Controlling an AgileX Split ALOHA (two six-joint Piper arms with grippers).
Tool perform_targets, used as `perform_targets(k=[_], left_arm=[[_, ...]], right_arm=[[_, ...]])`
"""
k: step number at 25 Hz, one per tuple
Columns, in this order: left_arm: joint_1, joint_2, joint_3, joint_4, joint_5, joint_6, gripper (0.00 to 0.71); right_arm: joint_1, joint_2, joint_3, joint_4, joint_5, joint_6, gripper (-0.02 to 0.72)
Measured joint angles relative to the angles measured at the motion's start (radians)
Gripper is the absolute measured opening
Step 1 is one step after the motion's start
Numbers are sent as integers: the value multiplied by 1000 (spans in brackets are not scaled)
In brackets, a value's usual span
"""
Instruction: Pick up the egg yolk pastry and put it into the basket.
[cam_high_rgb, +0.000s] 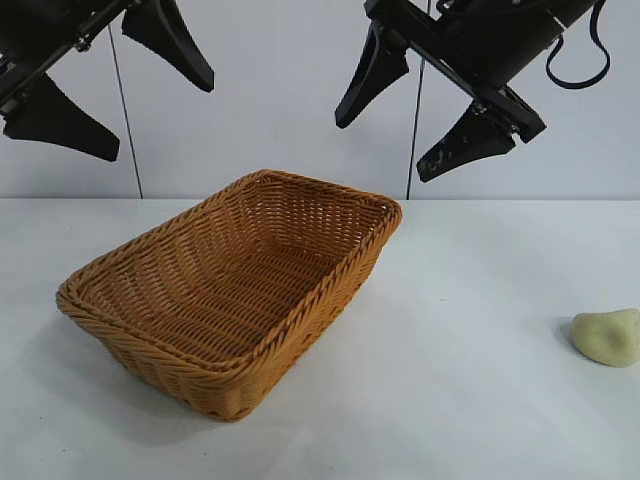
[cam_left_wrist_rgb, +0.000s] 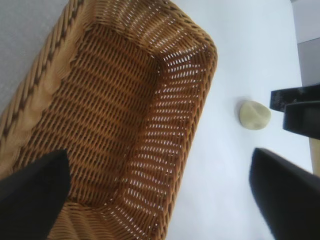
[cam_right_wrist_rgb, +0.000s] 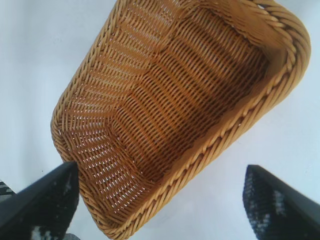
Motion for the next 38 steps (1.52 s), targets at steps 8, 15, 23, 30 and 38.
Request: perform_targets(k=[8, 15, 23, 30, 38], left_arm=[[0, 0, 0, 0, 0, 0, 696], [0, 0, 0, 0, 0, 0, 696], [0, 0, 0, 0, 0, 0, 696], [10, -3, 0, -1, 1, 0, 696], [57, -149, 5, 114, 75, -107, 696]], right_arm=[[0, 0, 0, 0, -4, 0, 637], [0, 0, 0, -1, -5, 3, 637], [0, 0, 0, -1, -20, 3, 637], [0, 0, 0, -1, -20, 3, 637], [0, 0, 0, -1, -23, 3, 637]])
